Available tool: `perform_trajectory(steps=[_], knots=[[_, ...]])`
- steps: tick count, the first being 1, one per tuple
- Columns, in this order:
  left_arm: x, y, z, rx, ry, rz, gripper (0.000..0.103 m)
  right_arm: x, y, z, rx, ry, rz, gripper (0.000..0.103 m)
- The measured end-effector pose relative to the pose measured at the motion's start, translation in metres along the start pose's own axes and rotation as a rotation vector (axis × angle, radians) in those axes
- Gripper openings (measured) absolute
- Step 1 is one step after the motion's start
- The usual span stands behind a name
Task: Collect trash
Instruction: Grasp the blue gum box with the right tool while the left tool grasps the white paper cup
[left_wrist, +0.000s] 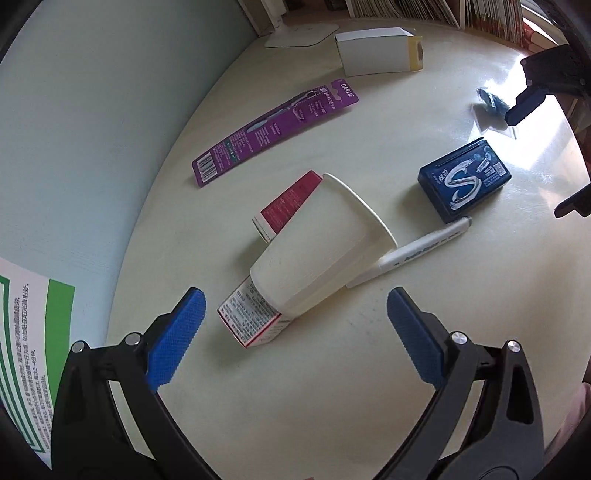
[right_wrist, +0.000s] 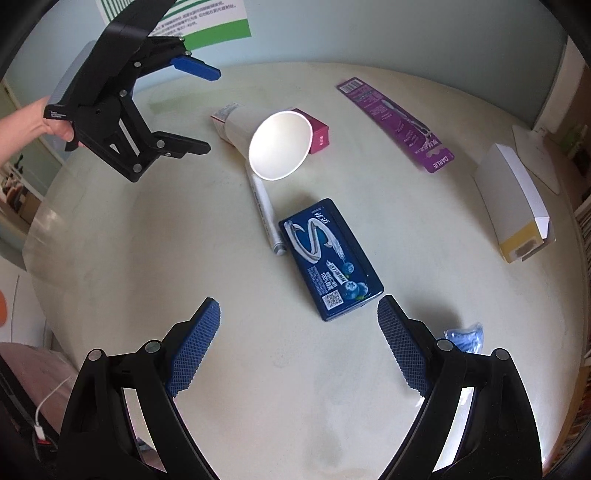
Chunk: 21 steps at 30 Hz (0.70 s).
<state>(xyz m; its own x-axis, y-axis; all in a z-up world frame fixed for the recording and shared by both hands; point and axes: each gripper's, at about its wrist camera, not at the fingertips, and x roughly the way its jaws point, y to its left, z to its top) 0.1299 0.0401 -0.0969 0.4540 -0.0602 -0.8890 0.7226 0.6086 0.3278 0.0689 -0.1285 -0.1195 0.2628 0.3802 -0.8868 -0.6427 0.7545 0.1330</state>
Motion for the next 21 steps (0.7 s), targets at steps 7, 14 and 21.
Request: perform_trajectory(steps=[7,14,21], knots=[[0.022,0.006,0.009,0.068,-0.013,-0.048,0.096,0.027,-0.016,0.013,-0.001,0.046,0.009,0.086],[0.033,0.008,0.013,0.113,-0.050,-0.126,0.096,0.048,-0.026,0.016,0.000,0.080,0.003,0.082],[0.039,-0.001,0.019,0.146,-0.086,-0.190,0.074,0.048,-0.027,0.014,-0.008,0.057,-0.011,0.066]])
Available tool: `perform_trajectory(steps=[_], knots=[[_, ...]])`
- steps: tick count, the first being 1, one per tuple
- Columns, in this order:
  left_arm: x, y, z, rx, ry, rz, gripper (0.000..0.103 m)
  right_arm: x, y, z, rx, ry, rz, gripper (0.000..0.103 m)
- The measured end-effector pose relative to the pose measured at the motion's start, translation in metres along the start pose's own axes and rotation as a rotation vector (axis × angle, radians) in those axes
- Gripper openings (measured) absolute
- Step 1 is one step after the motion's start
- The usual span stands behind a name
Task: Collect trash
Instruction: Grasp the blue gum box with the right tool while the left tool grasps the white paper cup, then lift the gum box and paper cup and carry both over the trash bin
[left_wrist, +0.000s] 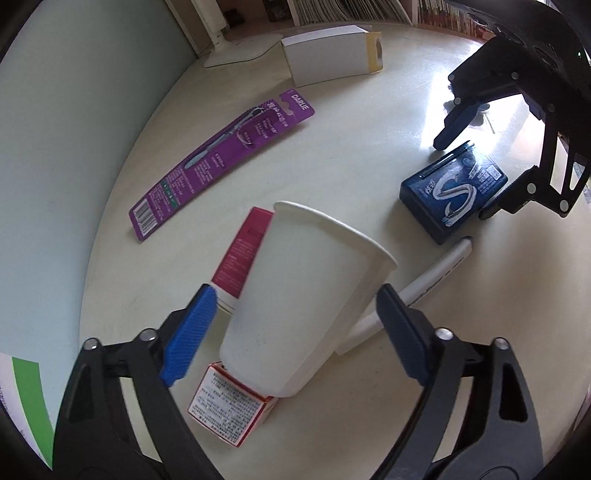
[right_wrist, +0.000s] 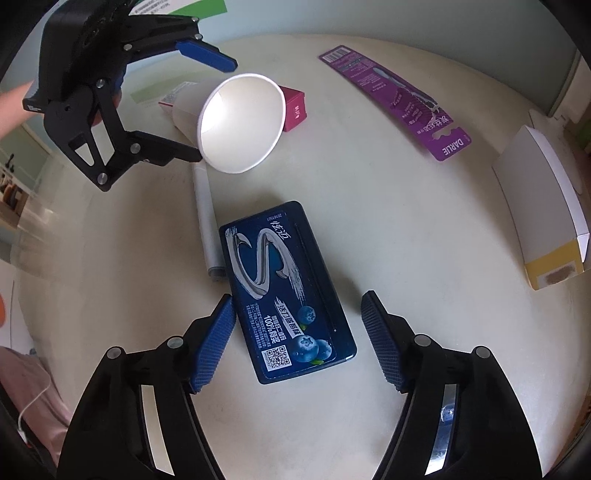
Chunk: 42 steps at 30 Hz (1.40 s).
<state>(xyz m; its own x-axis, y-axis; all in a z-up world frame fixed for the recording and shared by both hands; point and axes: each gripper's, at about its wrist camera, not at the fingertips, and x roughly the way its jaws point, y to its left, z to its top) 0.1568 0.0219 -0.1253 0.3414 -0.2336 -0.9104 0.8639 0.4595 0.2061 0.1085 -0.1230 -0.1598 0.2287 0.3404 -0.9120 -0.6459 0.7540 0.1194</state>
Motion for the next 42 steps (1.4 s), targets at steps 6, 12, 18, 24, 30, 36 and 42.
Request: perform_trajectory(steps=[6,12,18,24,30,36,42], knots=[[-0.007,-0.008,0.002,0.010,-0.027,-0.003,0.065,-0.008,-0.001,-0.003,0.030,-0.021,-0.004,0.056],[-0.027,-0.007,0.010,-0.009,-0.063,0.029,0.064,-0.036,-0.011,-0.010,0.110,-0.080,0.004,0.054],[-0.042,-0.016,0.019,-0.022,-0.088,0.035,0.064,-0.057,-0.014,-0.017,0.155,-0.118,-0.009,0.054],[-0.048,-0.032,0.025,-0.002,-0.086,0.045,0.064,-0.072,-0.004,-0.026,0.170,-0.149,-0.038,0.054],[-0.053,-0.047,0.033,0.024,-0.097,0.057,0.064,-0.088,0.000,-0.041,0.184,-0.172,-0.059,0.054],[-0.061,-0.063,0.037,0.027,-0.101,0.074,0.064,-0.112,0.006,-0.061,0.216,-0.210,-0.079,0.054],[-0.078,-0.086,0.044,0.026,-0.121,0.088,0.064,-0.137,0.014,-0.089,0.251,-0.245,-0.108,0.054]])
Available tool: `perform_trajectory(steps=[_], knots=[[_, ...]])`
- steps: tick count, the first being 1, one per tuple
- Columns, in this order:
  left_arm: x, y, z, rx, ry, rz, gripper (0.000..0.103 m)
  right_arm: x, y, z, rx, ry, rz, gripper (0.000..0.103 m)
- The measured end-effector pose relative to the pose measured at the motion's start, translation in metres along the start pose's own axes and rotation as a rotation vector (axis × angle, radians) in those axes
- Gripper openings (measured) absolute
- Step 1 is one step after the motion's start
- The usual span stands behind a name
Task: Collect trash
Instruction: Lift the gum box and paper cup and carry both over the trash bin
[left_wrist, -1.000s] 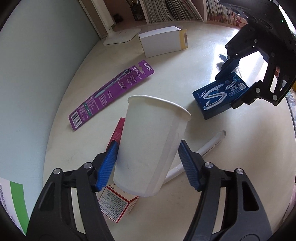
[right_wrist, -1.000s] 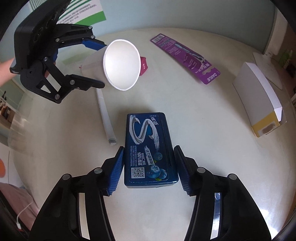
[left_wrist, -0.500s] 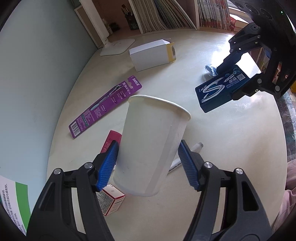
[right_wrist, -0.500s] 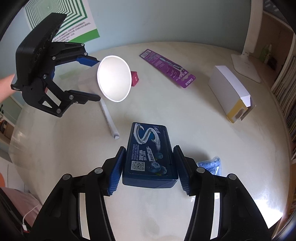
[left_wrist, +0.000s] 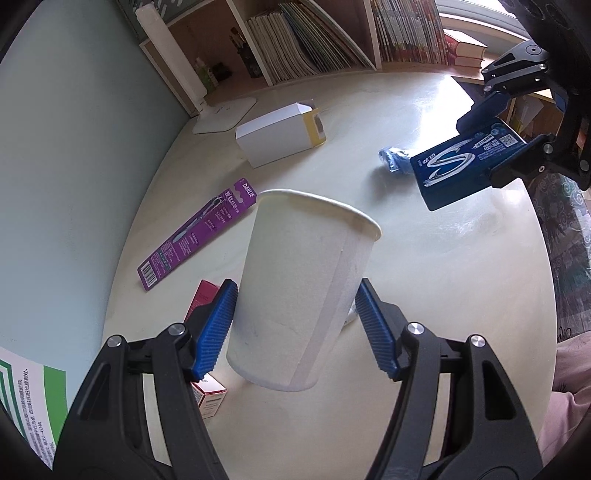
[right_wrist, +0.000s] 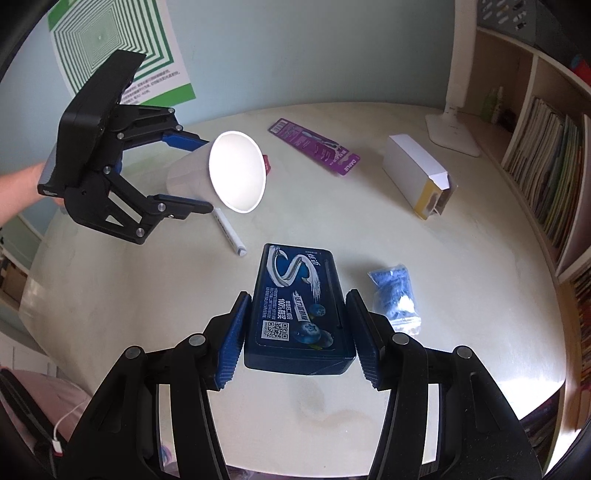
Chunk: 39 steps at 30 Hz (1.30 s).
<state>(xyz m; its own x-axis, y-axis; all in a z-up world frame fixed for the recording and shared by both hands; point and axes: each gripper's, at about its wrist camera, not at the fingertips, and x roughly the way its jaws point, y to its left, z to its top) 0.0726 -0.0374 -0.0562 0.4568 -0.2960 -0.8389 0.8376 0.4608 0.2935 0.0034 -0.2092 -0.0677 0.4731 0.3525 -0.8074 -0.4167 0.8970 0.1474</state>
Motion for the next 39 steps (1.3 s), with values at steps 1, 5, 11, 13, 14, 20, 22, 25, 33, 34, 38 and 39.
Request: perform_trajectory(steps=[1,5,11,13,14,20,22,25,33,34,38,39], knots=[[-0.003,-0.003,0.002,-0.002,-0.002,0.003,0.064,-0.007,0.000,-0.005,0.010,-0.007,-0.003,0.054],[-0.014,-0.019,0.011,-0.013,-0.018,0.006,0.064,-0.032,-0.004,-0.024,0.033,-0.020,-0.023,0.054],[-0.025,-0.047,0.027,-0.015,-0.029,0.001,0.064,-0.066,-0.015,-0.050,0.055,-0.033,-0.064,0.054],[-0.030,-0.059,0.033,-0.006,-0.049,-0.014,0.064,-0.077,-0.019,-0.059,0.065,-0.038,-0.077,0.054],[-0.032,-0.066,0.036,0.000,-0.052,-0.014,0.064,-0.084,-0.021,-0.066,0.072,-0.042,-0.085,0.054],[-0.039,-0.109,0.061,0.035,-0.075,-0.041,0.064,-0.114,-0.037,-0.101,0.125,-0.058,-0.130,0.054],[-0.040,-0.125,0.070,0.051,-0.095,-0.049,0.064,-0.125,-0.044,-0.115,0.153,-0.068,-0.149,0.054],[-0.039,-0.149,0.084,0.062,-0.114,-0.076,0.064,-0.140,-0.052,-0.136,0.193,-0.084,-0.175,0.054],[-0.037,-0.218,0.111,0.134,-0.129,-0.158,0.064,-0.182,-0.071,-0.207,0.322,-0.091,-0.249,0.054],[-0.036,-0.228,0.115,0.144,-0.130,-0.173,0.064,-0.186,-0.072,-0.216,0.340,-0.093,-0.255,0.054],[-0.033,-0.265,0.128,0.176,-0.124,-0.227,0.064,-0.201,-0.079,-0.255,0.415,-0.091,-0.290,0.054],[-0.032,-0.273,0.130,0.185,-0.122,-0.243,0.064,-0.204,-0.080,-0.264,0.434,-0.089,-0.295,0.054]])
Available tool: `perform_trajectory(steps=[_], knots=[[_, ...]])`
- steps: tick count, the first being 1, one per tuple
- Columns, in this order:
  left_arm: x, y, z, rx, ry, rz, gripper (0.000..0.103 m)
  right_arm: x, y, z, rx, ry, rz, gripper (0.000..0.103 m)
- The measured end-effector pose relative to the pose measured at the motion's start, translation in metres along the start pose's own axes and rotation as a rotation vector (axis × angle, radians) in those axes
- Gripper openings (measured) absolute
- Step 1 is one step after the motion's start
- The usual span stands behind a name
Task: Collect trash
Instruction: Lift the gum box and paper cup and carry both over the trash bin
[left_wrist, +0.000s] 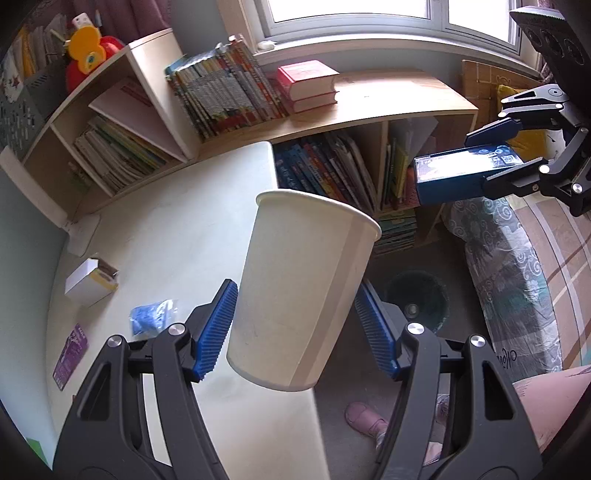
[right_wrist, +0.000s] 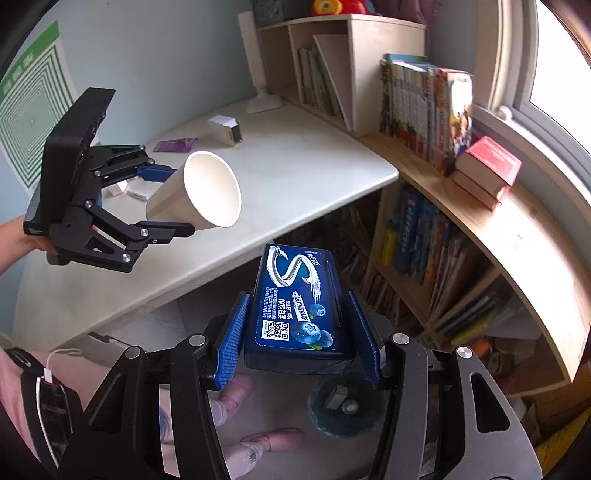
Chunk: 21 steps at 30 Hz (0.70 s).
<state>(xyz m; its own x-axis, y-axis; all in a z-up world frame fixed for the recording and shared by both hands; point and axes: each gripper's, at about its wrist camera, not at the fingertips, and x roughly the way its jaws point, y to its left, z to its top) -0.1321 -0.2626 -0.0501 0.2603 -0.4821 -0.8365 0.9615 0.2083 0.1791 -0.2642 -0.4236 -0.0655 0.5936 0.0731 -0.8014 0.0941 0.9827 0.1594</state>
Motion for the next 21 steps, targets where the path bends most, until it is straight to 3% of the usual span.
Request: perform_trajectory(steps=[10,21], knots=[[0.045,-0.073,0.026,0.074,0.068,-0.093,0.063,-0.007,-0.051,-0.069,0.166,0.046,-0.044,0.054],[0.103,-0.137,0.031,0.121,0.185,-0.163,0.063,0.016,-0.093,-0.131,0.337,0.104,-0.041,0.054]])
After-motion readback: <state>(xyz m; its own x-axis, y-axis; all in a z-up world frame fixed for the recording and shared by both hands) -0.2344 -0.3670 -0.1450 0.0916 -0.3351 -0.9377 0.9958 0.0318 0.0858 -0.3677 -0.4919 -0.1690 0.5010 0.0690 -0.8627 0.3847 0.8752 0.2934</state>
